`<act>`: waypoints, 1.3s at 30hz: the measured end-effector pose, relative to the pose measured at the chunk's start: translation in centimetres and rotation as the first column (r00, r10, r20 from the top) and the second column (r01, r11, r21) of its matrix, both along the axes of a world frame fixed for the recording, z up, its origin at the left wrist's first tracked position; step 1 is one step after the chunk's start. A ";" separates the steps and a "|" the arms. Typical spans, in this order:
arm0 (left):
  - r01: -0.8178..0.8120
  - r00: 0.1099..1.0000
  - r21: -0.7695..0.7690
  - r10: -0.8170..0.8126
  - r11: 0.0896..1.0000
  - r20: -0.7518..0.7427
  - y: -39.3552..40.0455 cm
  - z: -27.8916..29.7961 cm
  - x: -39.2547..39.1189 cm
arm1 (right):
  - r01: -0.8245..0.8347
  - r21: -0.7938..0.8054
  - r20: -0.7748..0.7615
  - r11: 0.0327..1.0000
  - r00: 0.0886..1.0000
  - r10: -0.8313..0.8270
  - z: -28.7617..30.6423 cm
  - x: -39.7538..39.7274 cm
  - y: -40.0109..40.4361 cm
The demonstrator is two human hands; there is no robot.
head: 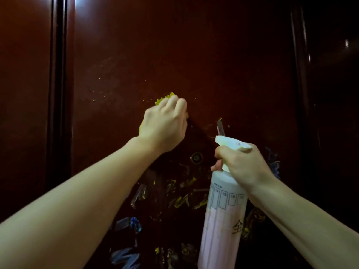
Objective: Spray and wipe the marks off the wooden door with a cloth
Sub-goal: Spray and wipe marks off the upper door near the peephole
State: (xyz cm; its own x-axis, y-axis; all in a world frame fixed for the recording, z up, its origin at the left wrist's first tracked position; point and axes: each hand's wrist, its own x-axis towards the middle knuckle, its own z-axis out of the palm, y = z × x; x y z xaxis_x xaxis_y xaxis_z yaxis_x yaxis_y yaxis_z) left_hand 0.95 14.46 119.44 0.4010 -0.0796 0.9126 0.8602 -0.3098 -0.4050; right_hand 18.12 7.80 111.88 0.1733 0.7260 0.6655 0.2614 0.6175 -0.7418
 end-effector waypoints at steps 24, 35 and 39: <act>0.028 0.993 0.016 -0.026 0.999 -0.118 0.8 0.8 5.9 | -0.096 -0.076 -0.169 0.993 0.982 0.082 0.7 3.3 -1.4; 0.013 0.910 -0.028 -0.024 1.000 -0.414 0.7 0.3 5.5 | -0.013 -0.085 -0.092 0.996 0.996 0.005 -0.1 4.4 -1.6; -0.012 0.988 -0.028 0.007 1.000 -0.156 0.8 2.5 8.3 | -0.113 -0.079 -0.162 0.990 0.982 0.099 -0.5 5.4 -2.0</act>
